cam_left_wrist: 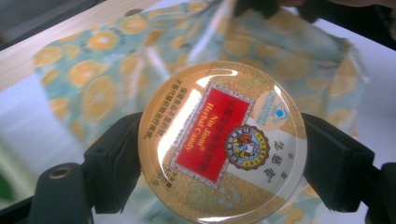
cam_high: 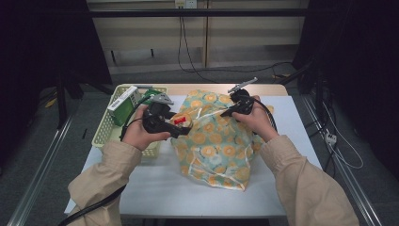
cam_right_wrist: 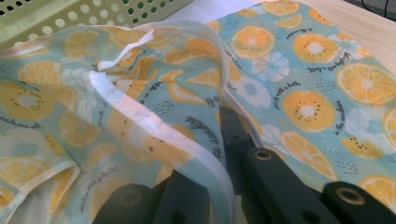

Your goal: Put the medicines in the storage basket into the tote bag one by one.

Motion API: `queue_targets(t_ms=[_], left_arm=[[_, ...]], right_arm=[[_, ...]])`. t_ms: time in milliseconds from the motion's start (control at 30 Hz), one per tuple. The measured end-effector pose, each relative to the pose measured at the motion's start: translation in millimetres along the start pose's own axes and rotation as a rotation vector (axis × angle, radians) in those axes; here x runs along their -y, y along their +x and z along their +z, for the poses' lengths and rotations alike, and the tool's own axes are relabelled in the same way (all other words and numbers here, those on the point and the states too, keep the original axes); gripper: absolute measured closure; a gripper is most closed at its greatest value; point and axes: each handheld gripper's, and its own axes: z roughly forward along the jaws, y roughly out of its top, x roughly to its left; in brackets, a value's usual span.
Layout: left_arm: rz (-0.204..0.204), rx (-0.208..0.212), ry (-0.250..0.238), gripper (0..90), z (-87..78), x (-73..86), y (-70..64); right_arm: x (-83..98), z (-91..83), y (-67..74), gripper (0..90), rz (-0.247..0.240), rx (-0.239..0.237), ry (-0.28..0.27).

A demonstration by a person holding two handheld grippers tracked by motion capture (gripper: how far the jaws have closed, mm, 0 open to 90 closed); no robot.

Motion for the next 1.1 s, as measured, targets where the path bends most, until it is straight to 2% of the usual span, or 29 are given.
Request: queue_targets(t_ms=[267, 300, 333, 567, 633, 667, 700, 800, 933, 1033, 1100], left_arm=[[0.048, 0.046, 0.025, 20.3, 32.0, -2.6, -22.8], [0.050, 0.031, 0.037, 20.3, 36.2, -2.4, -26.1], [0.048, 0.066, 0.031, 20.3, 41.4, -1.3, -27.0], [0.048, 0.085, 0.050, 20.3, 71.1, 5.1, -37.1], [0.037, 0.093, 0.054, 20.3, 78.7, 8.2, -36.4], [0.040, 0.068, 0.068, 20.3, 82.0, 9.6, -36.6], [0.038, 0.080, 0.066, 20.3, 85.5, 11.6, -34.3], [0.015, 0.054, 0.074, 20.3, 91.8, 15.3, -26.3], [-0.022, 0.017, 0.078, 20.3, 94.6, 17.0, -14.6], [-0.019, -0.019, 0.079, 20.3, 93.3, 16.2, -8.7], [-0.027, -0.026, 0.073, 20.3, 92.0, 15.8, -3.9]], right_arm=[[-0.8, -2.9, -0.1, 90.0, 0.005, 0.006, -0.004], [-0.9, -3.3, -0.1, 90.0, 0.006, 0.007, -0.005], [-0.9, -3.5, 0.1, 90.0, 0.005, 0.007, -0.004], [-1.5, -5.1, 1.2, 90.0, 0.005, 0.010, -0.006], [-1.7, -5.7, 1.8, 90.0, 0.003, 0.011, -0.004], [-1.8, -6.3, 2.2, 90.0, 0.003, 0.010, -0.004], [-2.0, -7.0, 2.3, 90.0, 0.002, 0.011, -0.004], [-2.1, -9.6, 2.5, 90.0, 0.003, 0.008, -0.010], [-2.3, -13.7, 2.5, 90.0, 0.002, 0.011, -0.011], [-2.2, -16.9, 1.1, 90.0, 0.005, 0.011, -0.016], [-1.9, -18.3, 0.5, 90.0, 0.006, 0.013, -0.016]])
